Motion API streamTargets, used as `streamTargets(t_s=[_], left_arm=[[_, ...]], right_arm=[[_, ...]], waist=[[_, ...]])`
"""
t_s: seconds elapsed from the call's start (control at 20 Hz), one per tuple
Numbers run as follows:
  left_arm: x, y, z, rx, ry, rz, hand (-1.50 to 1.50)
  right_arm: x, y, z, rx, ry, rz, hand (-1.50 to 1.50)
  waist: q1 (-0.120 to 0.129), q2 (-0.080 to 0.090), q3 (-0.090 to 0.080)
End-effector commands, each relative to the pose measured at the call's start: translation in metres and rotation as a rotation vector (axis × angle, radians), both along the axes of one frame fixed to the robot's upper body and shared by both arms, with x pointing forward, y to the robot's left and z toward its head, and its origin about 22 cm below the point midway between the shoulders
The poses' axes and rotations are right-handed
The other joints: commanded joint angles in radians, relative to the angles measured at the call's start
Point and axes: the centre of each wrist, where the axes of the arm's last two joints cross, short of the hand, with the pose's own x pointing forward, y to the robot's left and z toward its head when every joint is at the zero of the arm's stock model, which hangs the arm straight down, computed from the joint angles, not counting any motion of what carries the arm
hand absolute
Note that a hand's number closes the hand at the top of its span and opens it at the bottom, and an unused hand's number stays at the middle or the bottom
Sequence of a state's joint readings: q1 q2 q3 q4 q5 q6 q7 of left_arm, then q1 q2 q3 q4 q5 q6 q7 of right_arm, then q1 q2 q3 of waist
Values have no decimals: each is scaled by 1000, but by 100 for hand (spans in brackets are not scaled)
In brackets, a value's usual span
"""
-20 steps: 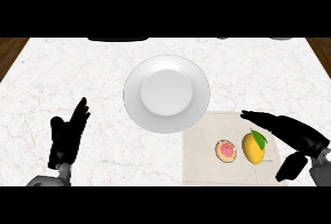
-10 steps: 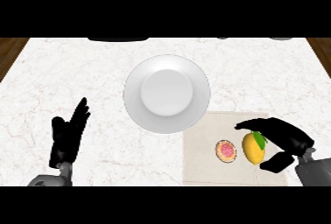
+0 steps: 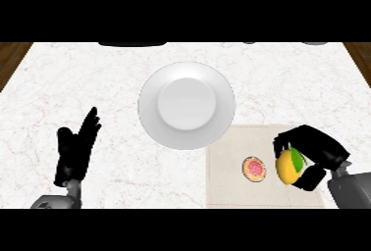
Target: Pick the lemon from the placemat and place it in the plate
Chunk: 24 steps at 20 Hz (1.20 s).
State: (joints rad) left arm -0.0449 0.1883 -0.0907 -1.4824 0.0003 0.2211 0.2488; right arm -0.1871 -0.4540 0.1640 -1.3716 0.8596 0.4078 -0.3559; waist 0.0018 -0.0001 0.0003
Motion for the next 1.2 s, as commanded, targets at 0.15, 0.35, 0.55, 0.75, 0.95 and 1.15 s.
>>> streamTargets(t_s=[0.15, 0.35, 0.55, 0.75, 0.95, 1.15], left_arm=[[-1, -12, -7, -9, 9, -42, 0], [2, -11, -1, -5, -19, -47, 0], [4, -12, 1, 11, -21, -75, 0], [7, -23, 2, 3, -20, -115, 0], [10, -25, 3, 18, -28, -126, 0], [12, -31, 2, 13, -19, -150, 0]], right_arm=[[31, 80, 2, 57, -91, -471, 150], [41, 86, 6, 71, -133, -767, 150], [60, 120, 36, 49, -262, -989, 150], [79, 147, 81, 47, -447, -1180, 150], [91, 171, 113, -9, -651, -1371, 150], [102, 195, 137, -79, -731, -1548, 150]], waist=[[30, 8, -5], [49, 15, -8], [89, 11, -14], [126, 11, -13], [130, 12, -16], [147, 20, -12]])
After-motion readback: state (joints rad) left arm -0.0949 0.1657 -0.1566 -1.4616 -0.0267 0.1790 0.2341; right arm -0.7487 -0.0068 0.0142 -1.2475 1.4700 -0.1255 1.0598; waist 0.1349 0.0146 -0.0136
